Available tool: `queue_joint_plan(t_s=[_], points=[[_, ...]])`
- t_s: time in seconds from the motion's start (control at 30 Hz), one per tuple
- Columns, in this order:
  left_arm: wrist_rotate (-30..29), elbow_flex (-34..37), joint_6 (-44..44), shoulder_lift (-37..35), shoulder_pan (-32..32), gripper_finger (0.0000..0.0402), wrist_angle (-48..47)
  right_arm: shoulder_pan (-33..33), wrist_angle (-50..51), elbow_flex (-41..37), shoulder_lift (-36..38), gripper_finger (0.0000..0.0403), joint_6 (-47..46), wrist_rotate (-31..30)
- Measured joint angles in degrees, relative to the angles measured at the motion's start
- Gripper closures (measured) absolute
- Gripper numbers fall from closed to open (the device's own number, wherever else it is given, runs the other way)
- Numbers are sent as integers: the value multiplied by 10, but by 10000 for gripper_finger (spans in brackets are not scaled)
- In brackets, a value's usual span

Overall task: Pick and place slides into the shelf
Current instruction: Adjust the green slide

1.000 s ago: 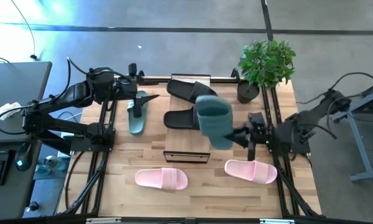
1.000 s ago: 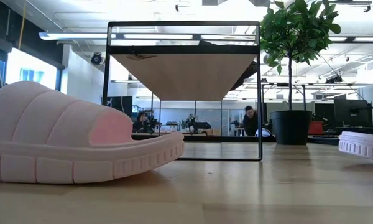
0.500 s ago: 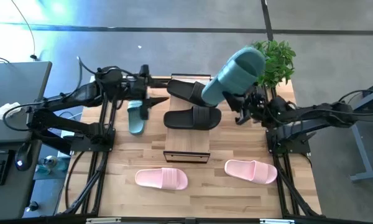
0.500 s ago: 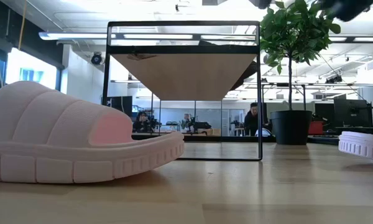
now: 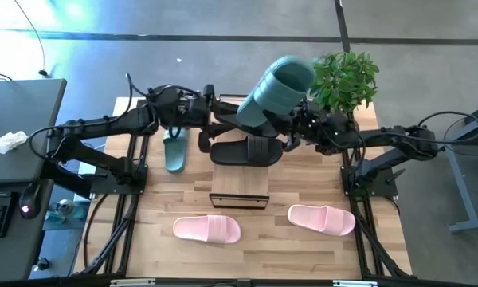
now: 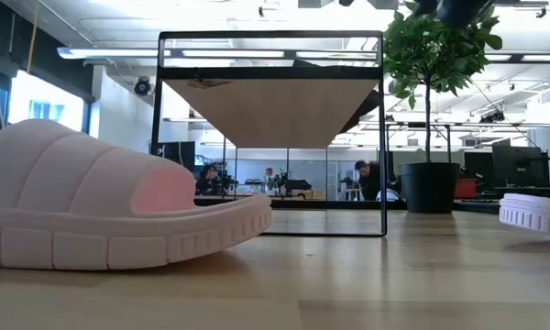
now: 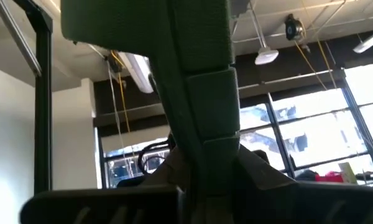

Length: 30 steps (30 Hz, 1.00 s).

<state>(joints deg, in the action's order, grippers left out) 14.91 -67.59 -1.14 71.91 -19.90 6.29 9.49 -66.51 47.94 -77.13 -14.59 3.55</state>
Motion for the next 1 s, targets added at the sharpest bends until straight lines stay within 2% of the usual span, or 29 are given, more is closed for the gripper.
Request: queue_joint_plan(t_s=[0.33, 0.63, 0.73, 0.9, 1.0], points=[[6, 0, 44, 14, 0, 213, 14, -1, -23, 0, -24, 367, -8, 2], [-5, 0, 46, 27, 0, 219, 39, -14, -30, 0, -29, 367, -3, 1], [-20, 0, 45, 27, 0, 252, 43, -13, -32, 0, -29, 367, -4, 1], [-15, 0, 35, 26, 0, 348, 42, -14, -33, 0, -29, 367, -1, 0], [-16, 0, 27, 26, 0, 349, 42, -14, -32, 0, -29, 367, -1, 0]])
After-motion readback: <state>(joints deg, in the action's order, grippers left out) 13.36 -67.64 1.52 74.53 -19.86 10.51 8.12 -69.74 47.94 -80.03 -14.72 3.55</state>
